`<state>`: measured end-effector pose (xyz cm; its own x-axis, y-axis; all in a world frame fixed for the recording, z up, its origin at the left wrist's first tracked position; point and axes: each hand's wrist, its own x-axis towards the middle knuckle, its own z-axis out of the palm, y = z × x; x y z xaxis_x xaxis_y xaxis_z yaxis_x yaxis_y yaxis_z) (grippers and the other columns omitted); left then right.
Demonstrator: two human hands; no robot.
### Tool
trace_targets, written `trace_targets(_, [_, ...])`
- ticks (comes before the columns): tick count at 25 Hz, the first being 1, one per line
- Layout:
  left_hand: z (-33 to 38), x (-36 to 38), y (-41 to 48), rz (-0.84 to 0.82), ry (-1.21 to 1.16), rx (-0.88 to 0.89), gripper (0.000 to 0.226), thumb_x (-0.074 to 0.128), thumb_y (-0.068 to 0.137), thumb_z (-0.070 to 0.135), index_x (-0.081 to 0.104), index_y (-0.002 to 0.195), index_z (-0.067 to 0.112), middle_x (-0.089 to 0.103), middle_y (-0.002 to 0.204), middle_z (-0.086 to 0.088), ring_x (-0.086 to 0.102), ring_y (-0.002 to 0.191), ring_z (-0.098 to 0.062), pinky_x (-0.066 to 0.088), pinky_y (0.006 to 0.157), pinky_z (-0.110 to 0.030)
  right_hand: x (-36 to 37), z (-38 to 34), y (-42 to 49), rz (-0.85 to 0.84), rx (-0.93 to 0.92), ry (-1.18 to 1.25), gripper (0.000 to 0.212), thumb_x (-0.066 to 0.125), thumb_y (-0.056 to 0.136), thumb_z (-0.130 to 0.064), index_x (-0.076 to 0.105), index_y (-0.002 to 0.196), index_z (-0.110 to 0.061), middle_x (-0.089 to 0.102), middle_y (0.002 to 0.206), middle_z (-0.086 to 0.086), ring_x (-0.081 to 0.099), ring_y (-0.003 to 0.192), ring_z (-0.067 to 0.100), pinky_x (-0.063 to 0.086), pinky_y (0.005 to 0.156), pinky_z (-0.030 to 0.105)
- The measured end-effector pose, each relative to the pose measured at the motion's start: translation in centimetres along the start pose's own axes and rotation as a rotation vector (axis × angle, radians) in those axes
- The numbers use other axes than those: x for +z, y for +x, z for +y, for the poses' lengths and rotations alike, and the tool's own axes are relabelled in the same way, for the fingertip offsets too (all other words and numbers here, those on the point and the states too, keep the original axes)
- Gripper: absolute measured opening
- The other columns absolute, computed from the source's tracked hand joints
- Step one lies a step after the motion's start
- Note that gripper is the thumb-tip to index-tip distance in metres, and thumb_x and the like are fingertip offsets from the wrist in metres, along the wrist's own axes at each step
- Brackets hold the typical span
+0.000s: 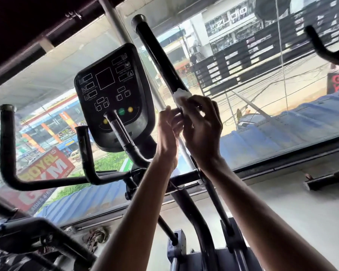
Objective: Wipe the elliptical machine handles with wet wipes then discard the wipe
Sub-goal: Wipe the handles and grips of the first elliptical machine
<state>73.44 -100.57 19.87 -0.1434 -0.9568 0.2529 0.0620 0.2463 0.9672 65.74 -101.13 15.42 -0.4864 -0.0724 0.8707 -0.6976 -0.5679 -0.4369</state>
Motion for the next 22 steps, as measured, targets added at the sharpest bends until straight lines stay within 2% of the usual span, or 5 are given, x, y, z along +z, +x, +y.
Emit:
trace_targets(11, [-1.0, -1.0, 0.3, -0.019, -0.055, 0.008, 0.068, 0.026, 0.102, 0.054, 0.064, 0.128, 0.004, 0.072, 0.122, -0.015, 0.063, 0.121, -0.027, 0.039, 0.114, -0.042, -0.1, 0.3, -2.4, 0.045, 0.026, 0.011, 0.018, 0.07, 0.095, -0.002, 0.079, 0.111, -0.005, 0.073, 0.107, 0.011, 0.067, 0.095, 0.023, 0.051, 0.088, 0.018])
trace_targets(15, [-1.0, -1.0, 0.4, -0.038, -0.031, 0.017, 0.067, 0.024, 0.102, 0.057, 0.059, 0.127, 0.006, 0.072, 0.112, -0.006, 0.063, 0.111, -0.021, 0.04, 0.105, -0.037, -0.1, 0.0, -5.6, 0.206, 0.485, 0.11, 0.008, 0.072, 0.094, -0.002, 0.077, 0.101, -0.004, 0.073, 0.097, 0.006, 0.063, 0.089, 0.006, 0.053, 0.08, 0.016])
trace_targets(18, [-0.6, -0.9, 0.0, -0.023, -0.022, 0.036, 0.065, 0.022, 0.104, 0.056, 0.06, 0.122, 0.006, 0.073, 0.101, 0.0, 0.063, 0.104, -0.018, 0.04, 0.107, -0.038, 1.4, -2.7, -5.3, 0.313, 0.873, 0.229, 0.006, 0.07, 0.096, -0.012, 0.074, 0.1, -0.011, 0.073, 0.096, -0.001, 0.062, 0.082, 0.008, 0.044, 0.073, 0.01])
trace_targets(20, [-0.4, -0.5, -0.2, -0.03, -0.008, 0.046, 0.057, 0.019, 0.107, 0.051, 0.063, 0.107, 0.014, 0.074, 0.088, 0.006, 0.063, 0.1, -0.017, 0.039, 0.109, -0.039, 2.1, -3.1, -4.9, 0.379, 1.162, 0.391, 0.006, 0.069, 0.096, -0.016, 0.071, 0.101, -0.014, 0.072, 0.095, -0.004, 0.064, 0.084, 0.004, 0.046, 0.075, 0.014])
trace_targets(22, [-0.5, -0.5, -0.3, -0.036, -0.023, 0.052, 0.055, 0.027, 0.103, 0.056, 0.062, 0.109, 0.013, 0.072, 0.095, 0.002, 0.062, 0.102, -0.018, 0.041, 0.107, -0.04, 2.5, -3.2, -4.9, 0.401, 1.369, 0.53, 0.007, 0.069, 0.097, -0.019, 0.069, 0.102, -0.014, 0.073, 0.099, -0.003, 0.067, 0.095, 0.004, 0.052, 0.085, 0.025])
